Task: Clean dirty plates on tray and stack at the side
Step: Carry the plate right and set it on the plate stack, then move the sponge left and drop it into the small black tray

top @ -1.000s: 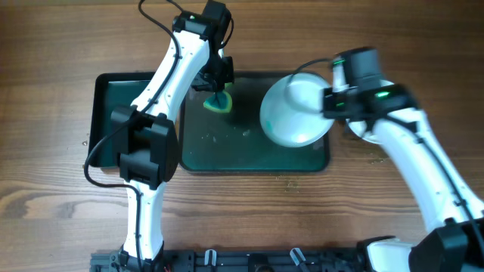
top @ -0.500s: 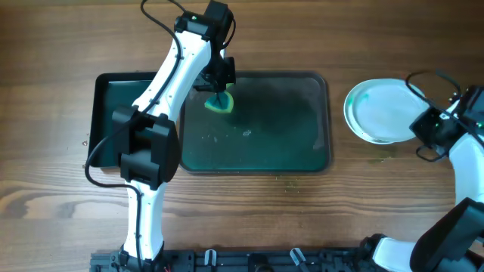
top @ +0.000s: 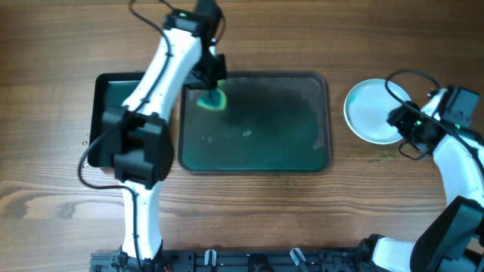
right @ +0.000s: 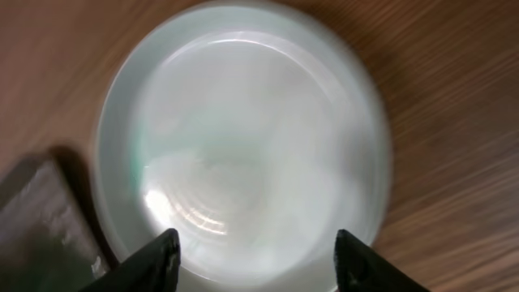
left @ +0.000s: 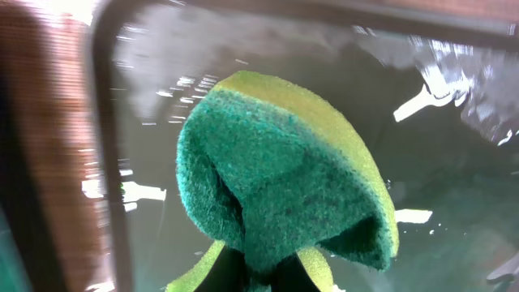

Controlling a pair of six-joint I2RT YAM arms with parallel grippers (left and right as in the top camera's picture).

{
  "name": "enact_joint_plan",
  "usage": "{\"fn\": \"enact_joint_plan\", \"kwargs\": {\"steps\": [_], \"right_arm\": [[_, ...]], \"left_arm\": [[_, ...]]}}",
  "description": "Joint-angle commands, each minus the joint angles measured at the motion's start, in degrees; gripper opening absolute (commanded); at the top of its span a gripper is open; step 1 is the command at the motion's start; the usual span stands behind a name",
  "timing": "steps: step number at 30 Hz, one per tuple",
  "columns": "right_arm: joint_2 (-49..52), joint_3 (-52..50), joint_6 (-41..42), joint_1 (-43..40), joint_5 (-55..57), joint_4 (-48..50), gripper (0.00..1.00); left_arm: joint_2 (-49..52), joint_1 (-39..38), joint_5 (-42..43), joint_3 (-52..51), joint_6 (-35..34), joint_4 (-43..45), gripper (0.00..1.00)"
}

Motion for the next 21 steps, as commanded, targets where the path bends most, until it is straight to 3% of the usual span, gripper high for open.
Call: {"fn": "enact_joint_plan", "kwargs": {"steps": [1, 6, 10, 18, 20, 21], "right_arm": [[-0.33, 6.82, -1.42, 6.95, -2.58, -4.07, 0.64], [-0.33, 7.58, -1.44, 15.72, -1.29, -4.66, 0.65], [-0.31, 7.58, -1.66, 18.8, 0.39, -4.68, 0.66], [-0.31, 7.58, -4.5, 19.04, 0.39, -6.38, 0.66], [-0.31, 7.58, -5.07, 19.04, 0.37, -6.75, 0.66], [-0.31, 7.58, -6.01, 19.04, 0.39, -6.73, 0.66]], "left_arm": [[-9.05, 6.54, 0.24, 1.57, 2.93, -1.97, 0.04], [-9.4, 13.2, -4.74, -0.02, 13.07, -6.14, 0.04], [-9.35, 17.9, -6.01, -7.93, 20.5, -0.57, 0.04], [-9.35, 23.61, -6.19, -25.46, 20.44, 15.89, 0.04], [-9.35, 23.87, -6.19, -27.69, 20.44, 17.59, 0.15], [-9.35, 23.87, -6.19, -27.82, 20.44, 17.55, 0.29]]}}
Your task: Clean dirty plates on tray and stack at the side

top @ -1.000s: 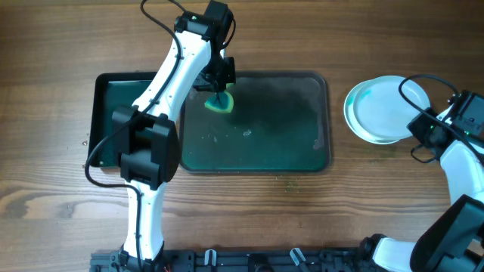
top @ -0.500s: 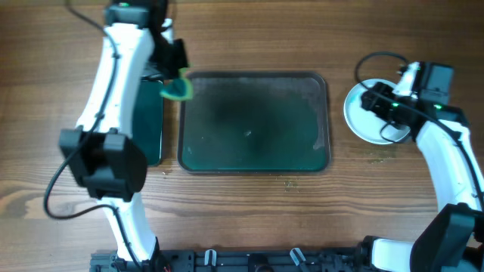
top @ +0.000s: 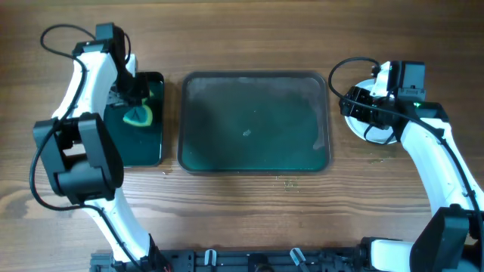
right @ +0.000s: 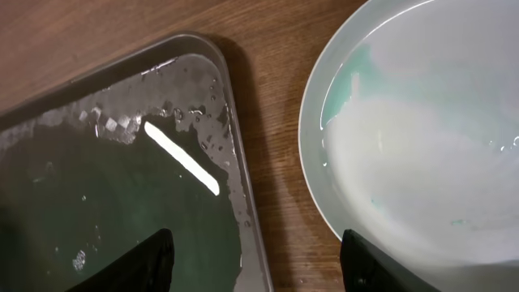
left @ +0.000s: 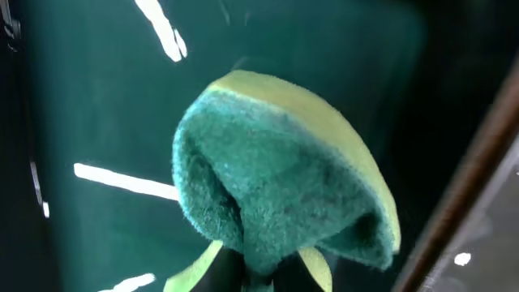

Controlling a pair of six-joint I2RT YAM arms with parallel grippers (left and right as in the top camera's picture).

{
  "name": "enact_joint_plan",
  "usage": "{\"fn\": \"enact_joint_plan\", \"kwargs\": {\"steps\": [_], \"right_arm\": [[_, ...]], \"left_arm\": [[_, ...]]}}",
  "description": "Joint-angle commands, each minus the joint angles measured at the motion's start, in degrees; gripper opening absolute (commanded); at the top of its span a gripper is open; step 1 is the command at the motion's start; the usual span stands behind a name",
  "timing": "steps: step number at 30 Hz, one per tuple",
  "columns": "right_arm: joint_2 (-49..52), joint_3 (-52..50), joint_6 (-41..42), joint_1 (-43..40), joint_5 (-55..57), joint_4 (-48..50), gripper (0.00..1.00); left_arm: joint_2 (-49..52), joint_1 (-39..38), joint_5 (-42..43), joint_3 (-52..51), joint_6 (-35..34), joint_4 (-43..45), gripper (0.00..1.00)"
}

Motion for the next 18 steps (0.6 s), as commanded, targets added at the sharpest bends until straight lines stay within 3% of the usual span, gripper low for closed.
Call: {"fn": "enact_joint_plan", "kwargs": {"steps": [1, 2, 7, 8, 16, 18], "right_arm": [[-0.28, 0.85, -3.54, 0.2, 0.72, 0.0, 0.66], [-0.28, 0.85, -4.55, 0.17, 0.76, 0.02, 0.69], [-0.42, 1.29, -5.95, 0.13, 0.7, -0.57, 0.7], [-0.66, 2.1, -5.95, 0.15, 0.61, -1.27, 0.71], [-10.36, 15.15, -10.99, 0.15, -0.37, -14.03, 0.83], [-13.84, 17.44, -11.52, 0.13, -0.13, -16.28, 0.94]], "left_arm": [[-0.15, 0.04, -0.33, -1.25, 1.25, 0.66, 0.43], [-0.24, 0.04, -0.35, -1.22, 1.27, 0.7, 0.58], [-1.55, 0.04, -1.86, 0.85, 1.25, -1.7, 0.67], [-2.71, 0.04, -1.86, 2.12, 1.22, -3.26, 1.0], [-21.92, -3.45, -1.4, 8.11, 1.01, -10.8, 1.0], [-24.92, -3.72, -1.4, 8.11, 1.01, -10.84, 1.0]]}}
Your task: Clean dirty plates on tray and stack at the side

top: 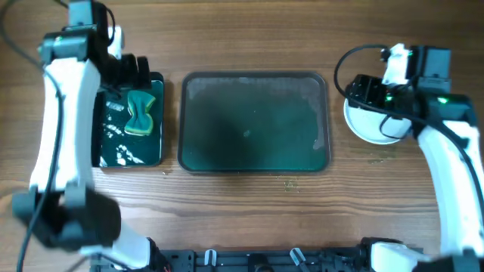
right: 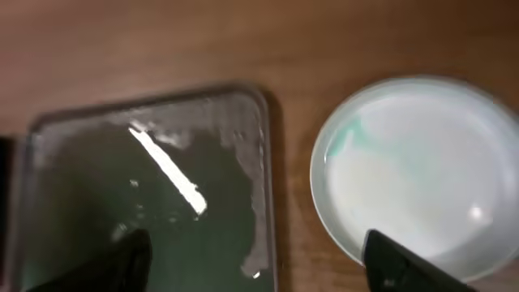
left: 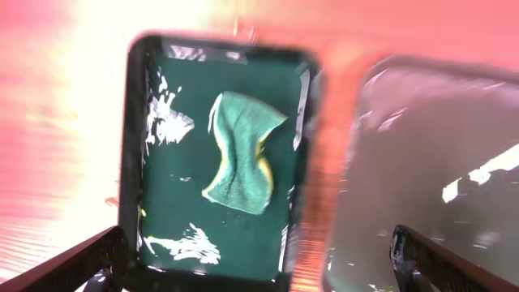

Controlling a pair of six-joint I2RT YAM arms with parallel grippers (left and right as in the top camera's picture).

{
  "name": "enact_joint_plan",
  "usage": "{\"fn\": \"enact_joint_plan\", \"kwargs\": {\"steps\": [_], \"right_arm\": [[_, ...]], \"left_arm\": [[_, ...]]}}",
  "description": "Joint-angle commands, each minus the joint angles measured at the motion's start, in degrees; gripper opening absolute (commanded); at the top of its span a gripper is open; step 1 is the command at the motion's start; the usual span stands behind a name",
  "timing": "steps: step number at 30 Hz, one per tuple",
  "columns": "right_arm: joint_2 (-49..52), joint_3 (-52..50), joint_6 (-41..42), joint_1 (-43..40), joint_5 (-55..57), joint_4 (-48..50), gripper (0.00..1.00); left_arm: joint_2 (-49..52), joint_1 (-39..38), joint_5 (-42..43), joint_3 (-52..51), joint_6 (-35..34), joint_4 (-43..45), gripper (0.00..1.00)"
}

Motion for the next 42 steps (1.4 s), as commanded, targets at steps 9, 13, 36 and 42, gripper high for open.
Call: {"fn": "enact_joint_plan", "kwargs": {"steps": [9, 13, 36, 42], "right_arm": [[-27.82, 6.54, -3.5, 0.13, -0.55, -4.76, 1.0], [-31.12, 6.54, -3.5, 0.13, -0.55, -4.81, 1.0], [-64.5, -54.12, -6.84, 4.94, -1.57, 46.62, 1.0], [-73.94, -67.47, -0.74, 6.25, 2.49, 54.05, 1.0]], "left_arm": [[-6.95, -0.87, -0.35, 0.57, 0.04, -0.37, 1.0], [-6.95, -0.87, -0.35, 0.57, 0.04, -0.37, 1.0], [-6.95, -0.87, -0.35, 0.57, 0.04, -0.37, 1.0], [-6.95, -0.87, -0.35, 0.57, 0.04, -0.37, 1.0]]}}
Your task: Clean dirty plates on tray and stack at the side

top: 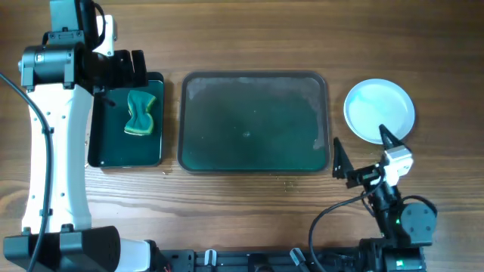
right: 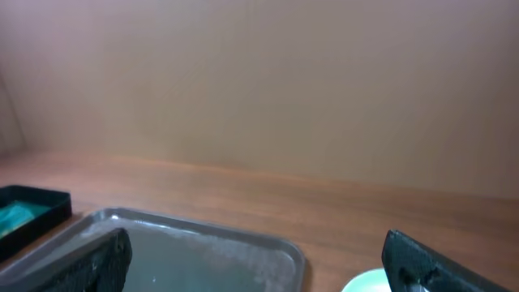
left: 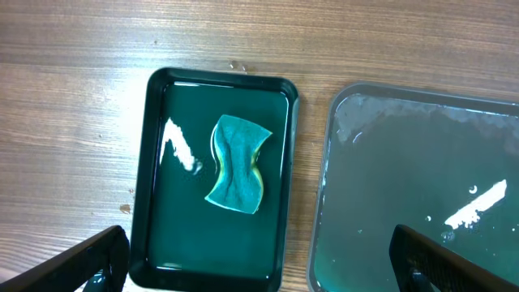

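Note:
A white plate (top: 380, 111) rests on the wood to the right of the grey tray (top: 253, 162), which holds water film and no plates. The green-and-yellow sponge (left: 237, 162) lies loose in the small black tray (left: 158, 203). High above that small tray my left gripper (left: 259, 268) is open and holds nothing. My right gripper (top: 361, 151) is open and empty, drawn back at the near right, in front of the plate. Its camera looks level across the table at the grey tray (right: 186, 243) and a sliver of the plate (right: 365, 284).
The black tray (top: 125, 151) sits at the left of the grey tray with a narrow strip of wood between them. Bare wooden tabletop (top: 249, 204) runs along the near side. The left arm (top: 53, 136) spans the left edge.
My right arm has gone from hovering over the plate to a low, drawn-back pose at the near right, its view now level. The left gripper stays open over the black tray.
First my left gripper held the sponge over the grey tray's far left corner, while my right was open over the plate. Then the sponge was over the black tray. Then it lay loose there, left gripper open above. Now the right arm is drawn back.

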Controlling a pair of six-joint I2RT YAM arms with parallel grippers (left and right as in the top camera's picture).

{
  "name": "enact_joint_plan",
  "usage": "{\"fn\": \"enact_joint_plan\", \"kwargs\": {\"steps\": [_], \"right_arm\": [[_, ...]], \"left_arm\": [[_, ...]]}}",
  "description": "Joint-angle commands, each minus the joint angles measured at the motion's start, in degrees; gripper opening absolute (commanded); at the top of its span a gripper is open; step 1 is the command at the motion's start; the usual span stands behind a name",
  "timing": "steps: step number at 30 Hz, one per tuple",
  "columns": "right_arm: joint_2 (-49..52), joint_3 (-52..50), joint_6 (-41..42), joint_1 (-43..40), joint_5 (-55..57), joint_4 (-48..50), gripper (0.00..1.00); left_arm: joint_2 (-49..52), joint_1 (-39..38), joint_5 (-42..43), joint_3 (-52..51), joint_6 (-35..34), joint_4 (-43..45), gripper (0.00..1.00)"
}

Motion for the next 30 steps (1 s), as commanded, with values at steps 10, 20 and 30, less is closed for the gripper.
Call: {"fn": "enact_joint_plan", "kwargs": {"steps": [10, 20, 30], "right_arm": [[-6.97, -6.16, 3.8, 0.35, 2.75, -4.39, 1.0], [-6.73, -6.16, 3.8, 0.35, 2.75, -4.42, 1.0], [-6.73, -6.16, 3.78, 0.35, 2.75, -4.42, 1.0]], "left_arm": [[0.31, 0.09, -0.35, 0.09, 0.04, 0.04, 1.0], [0.31, 0.09, -0.35, 0.09, 0.04, 0.04, 1.0], [-6.78, 0.22, -0.72, -0.26, 0.02, 0.98, 1.0]]}}
